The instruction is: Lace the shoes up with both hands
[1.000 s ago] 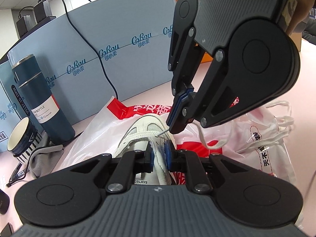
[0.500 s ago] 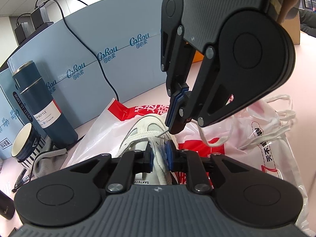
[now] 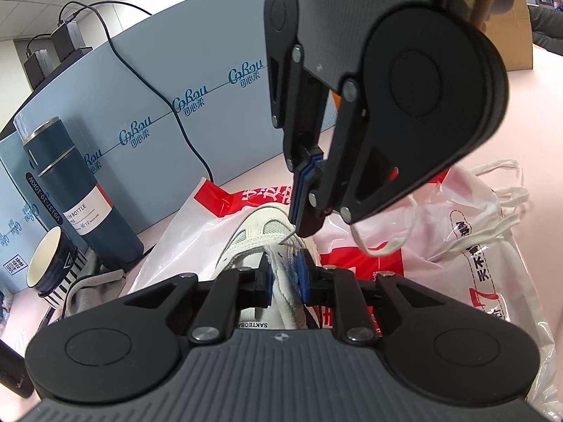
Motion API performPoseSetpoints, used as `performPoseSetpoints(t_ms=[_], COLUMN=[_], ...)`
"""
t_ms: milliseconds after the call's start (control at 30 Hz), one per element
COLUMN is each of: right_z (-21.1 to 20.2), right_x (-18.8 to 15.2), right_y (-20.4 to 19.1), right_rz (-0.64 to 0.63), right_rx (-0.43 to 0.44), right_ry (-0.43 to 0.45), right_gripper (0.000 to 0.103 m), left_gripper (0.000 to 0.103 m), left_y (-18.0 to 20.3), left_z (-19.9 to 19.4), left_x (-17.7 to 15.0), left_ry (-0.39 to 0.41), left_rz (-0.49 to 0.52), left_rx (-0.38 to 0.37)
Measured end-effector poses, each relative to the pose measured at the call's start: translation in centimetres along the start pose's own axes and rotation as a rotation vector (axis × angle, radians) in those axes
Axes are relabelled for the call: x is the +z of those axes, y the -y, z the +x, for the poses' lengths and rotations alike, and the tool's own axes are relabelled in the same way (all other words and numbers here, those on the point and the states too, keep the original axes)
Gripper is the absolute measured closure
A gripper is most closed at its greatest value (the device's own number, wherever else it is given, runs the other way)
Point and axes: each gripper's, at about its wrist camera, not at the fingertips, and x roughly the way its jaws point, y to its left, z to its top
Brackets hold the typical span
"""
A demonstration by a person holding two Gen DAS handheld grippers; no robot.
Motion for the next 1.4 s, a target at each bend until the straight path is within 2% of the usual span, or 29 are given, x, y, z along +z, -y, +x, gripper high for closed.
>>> performPoseSetpoints(t_ms=[533, 600, 633, 667, 733, 900, 967, 1000, 1033, 1067, 1400], right_z=[0.5, 0.3, 0.0, -0.3, -1.1, -2.0, -1.8, -1.7, -1.6, -1.5, -1.1], right_x=[0.9, 0.6, 0.3, 0.0, -0.6, -1.9, -2.2, -2.3, -2.3, -2.3, -2.0], right_y=[-0.1, 0.0, 0.1, 0.1, 0.2, 0.6, 0.6, 0.6, 0.5, 0.5, 0.2], right_rz=[0.011, 0.028, 0.043, 0.057, 0.083, 0.172, 0.210, 0.228, 0.246, 0.259, 0.275], right_rx=[0.011, 0.009, -0.002, -0.012, -0.016, -0.010, -0.022, -0.030, -0.037, -0.038, 0.027], right_ry=[0.024, 0.039, 0.051, 0.065, 0.088, 0.126, 0.132, 0.133, 0.135, 0.136, 0.141], right_gripper=[0.100, 0.094, 0.077, 0.064, 0.061, 0.061, 0.066, 0.071, 0.087, 0.093, 0.094], left_gripper=[0.088, 0.087, 0.086, 0.084, 0.082, 0.081, 0.082, 0.083, 0.084, 0.084, 0.085], left_y=[0.1, 0.1, 0.1, 0.1, 0.1, -0.1, -0.3, -0.2, -0.1, 0.0, 0.4], left_z=[0.0, 0.0, -0.1, -0.2, -0.6, -1.2, -1.4, -1.4, -1.4, -1.4, -1.4], left_x=[0.0, 0.1, 0.1, 0.1, 0.0, 0.1, 0.1, 0.1, 0.1, 0.1, 0.1], left_ry=[-0.006, -0.005, -0.005, -0.007, -0.010, -0.010, -0.005, -0.003, -0.001, 0.000, 0.000], left_rz=[-0.001, -0.002, -0.001, 0.001, 0.004, -0.020, -0.041, -0.039, -0.037, -0.033, -0.011], left_rx=[0.003, 0.000, -0.003, -0.006, -0.013, -0.035, -0.042, -0.039, -0.037, -0.034, -0.021])
